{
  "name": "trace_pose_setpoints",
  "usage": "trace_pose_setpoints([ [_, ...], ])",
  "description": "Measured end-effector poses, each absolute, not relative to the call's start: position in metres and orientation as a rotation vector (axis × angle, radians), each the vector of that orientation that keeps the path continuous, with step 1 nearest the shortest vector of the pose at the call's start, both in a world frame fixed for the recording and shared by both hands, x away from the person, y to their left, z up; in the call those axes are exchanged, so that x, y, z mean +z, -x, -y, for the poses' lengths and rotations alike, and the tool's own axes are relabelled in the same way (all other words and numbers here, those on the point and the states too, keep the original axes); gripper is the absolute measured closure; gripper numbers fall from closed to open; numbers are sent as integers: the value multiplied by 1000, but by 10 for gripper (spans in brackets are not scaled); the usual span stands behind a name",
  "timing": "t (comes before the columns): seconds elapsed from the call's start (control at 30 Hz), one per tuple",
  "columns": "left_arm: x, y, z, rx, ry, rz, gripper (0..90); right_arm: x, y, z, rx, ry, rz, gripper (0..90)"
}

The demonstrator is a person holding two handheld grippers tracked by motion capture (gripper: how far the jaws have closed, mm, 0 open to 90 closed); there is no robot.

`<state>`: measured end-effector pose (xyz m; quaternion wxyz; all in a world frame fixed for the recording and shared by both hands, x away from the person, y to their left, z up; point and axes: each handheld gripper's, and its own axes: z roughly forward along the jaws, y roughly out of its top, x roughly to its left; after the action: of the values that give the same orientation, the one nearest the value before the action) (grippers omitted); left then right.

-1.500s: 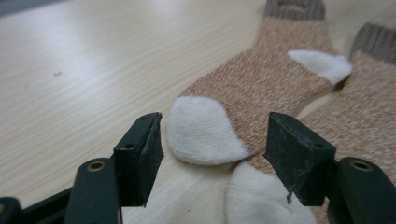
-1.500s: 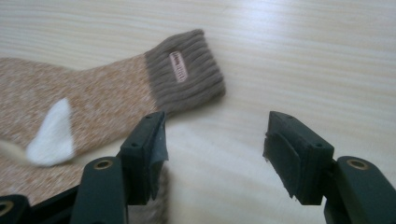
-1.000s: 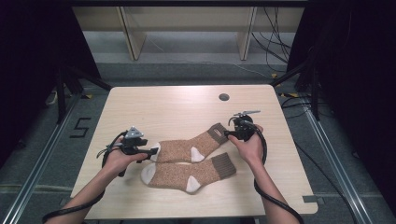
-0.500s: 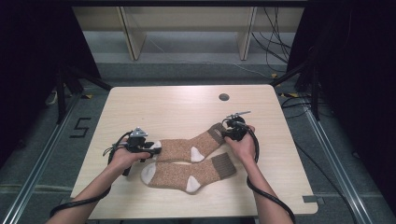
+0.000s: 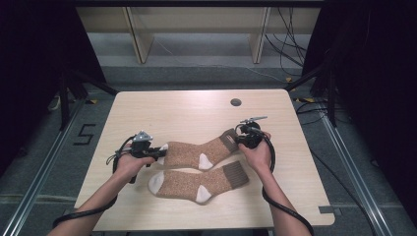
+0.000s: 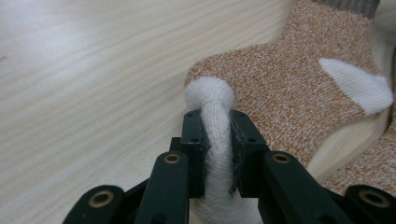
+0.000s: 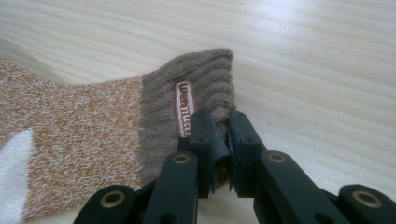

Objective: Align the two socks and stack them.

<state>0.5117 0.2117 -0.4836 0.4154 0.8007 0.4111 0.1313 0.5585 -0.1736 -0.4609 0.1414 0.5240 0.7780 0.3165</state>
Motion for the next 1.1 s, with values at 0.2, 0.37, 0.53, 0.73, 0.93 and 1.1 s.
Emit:
trace_pose_setpoints([
  [0.2,-472,-506,-214,342,-1994,-1016,772,-452,-552,175,941,-1494,-2247,824],
  [0.37,-464,-500,-215,348,-1990,-996,772,-446,-546,177,939,-1477,-2248,824],
  [0.53,-457,-494,-217,358,-1975,-985,772,-439,-538,179,988,-1466,-2254,824],
  [0.73,-451,-489,-220,369,-1979,-973,772,-432,-529,179,992,-1438,-2257,824],
  [0.93,-447,-482,-220,365,-1970,-962,772,-427,-522,179,975,-1422,-2261,824],
  [1.1,-442,-476,-223,367,-1980,-940,772,-422,-514,178,996,-1419,-2258,824],
])
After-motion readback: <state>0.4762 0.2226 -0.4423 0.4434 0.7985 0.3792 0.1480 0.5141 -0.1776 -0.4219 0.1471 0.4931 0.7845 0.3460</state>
